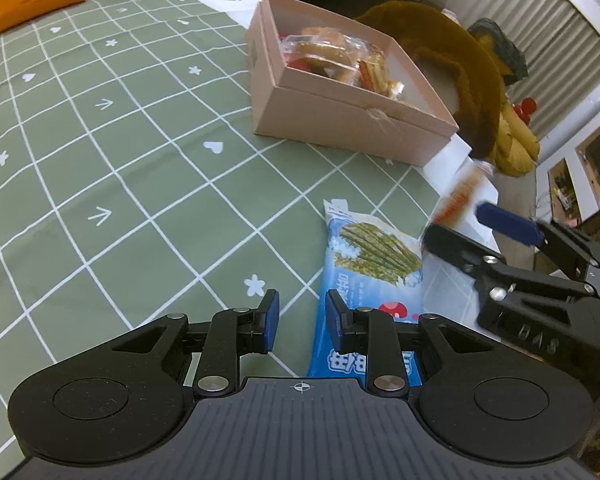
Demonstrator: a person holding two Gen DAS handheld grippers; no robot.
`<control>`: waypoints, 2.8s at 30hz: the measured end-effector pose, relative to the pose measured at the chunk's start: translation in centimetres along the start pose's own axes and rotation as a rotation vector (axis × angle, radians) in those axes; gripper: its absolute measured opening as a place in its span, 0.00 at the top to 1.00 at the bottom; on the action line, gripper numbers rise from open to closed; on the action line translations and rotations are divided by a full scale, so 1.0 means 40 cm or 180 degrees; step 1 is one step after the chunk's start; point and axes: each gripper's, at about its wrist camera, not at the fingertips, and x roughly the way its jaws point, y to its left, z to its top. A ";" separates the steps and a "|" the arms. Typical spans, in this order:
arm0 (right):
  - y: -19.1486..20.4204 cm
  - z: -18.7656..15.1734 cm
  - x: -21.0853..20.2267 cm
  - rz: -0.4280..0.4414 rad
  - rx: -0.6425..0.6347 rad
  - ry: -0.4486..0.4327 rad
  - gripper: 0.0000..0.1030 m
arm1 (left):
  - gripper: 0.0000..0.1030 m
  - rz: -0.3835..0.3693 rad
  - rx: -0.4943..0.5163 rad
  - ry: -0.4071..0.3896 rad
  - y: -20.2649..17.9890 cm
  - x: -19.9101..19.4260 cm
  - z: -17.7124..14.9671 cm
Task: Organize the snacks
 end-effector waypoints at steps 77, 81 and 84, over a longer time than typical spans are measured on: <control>-0.251 -0.074 0.051 -0.0159 0.1655 0.0510 0.65 | 0.53 -0.0420 0.2449 0.0376 -0.289 0.161 0.114; -0.260 -0.030 0.130 0.0152 0.1803 0.0528 0.66 | 0.54 -0.0333 0.2328 0.0191 -0.271 0.123 0.117; -0.260 -0.002 0.143 0.0145 0.1775 0.0505 0.66 | 0.54 -0.0253 0.2241 0.0013 -0.298 0.107 0.102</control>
